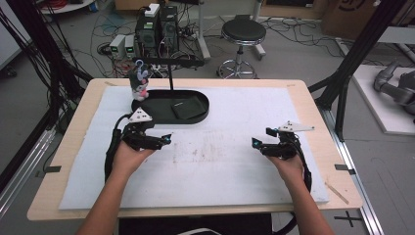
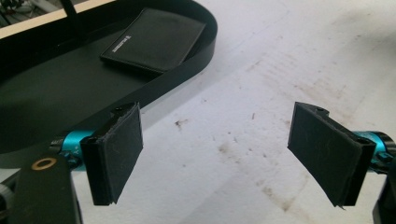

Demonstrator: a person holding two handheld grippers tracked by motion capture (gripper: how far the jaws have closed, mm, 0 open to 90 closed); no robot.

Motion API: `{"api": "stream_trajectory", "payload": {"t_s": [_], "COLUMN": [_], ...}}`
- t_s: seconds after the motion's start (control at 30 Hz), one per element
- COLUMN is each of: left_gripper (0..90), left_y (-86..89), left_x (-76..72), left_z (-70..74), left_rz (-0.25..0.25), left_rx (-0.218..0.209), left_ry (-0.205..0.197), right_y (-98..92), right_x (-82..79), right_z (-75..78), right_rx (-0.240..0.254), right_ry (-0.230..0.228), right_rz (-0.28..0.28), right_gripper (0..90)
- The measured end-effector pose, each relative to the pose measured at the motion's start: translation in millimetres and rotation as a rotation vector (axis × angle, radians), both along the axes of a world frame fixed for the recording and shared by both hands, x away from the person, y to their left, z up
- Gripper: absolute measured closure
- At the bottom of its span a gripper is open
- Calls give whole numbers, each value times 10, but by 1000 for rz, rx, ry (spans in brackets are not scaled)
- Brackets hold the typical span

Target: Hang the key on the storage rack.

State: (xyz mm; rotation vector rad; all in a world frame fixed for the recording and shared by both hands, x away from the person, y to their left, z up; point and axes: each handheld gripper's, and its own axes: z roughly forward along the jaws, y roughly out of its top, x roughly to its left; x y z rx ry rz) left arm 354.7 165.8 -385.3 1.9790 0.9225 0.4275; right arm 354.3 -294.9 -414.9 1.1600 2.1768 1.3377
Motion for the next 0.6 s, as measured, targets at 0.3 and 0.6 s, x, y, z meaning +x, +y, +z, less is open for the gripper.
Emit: {"api": "stream_trajectory", "payload": {"t_s": [0.3, 0.6], "left_gripper": [179, 179], "left_y": [-64, -78], "left_x": [-59, -50], "left_z": [-83, -86], "left_rz": [-29, -39], "left_rx": [7, 13], "left_ry": [10, 2], "right_y": [12, 13], "right_x": [1, -23], "right_z": [-6, 8], "right_rx": [-15, -21], "right_ry": [-5, -3], "right_rz": [6, -1], "right_gripper": [201, 201]}}
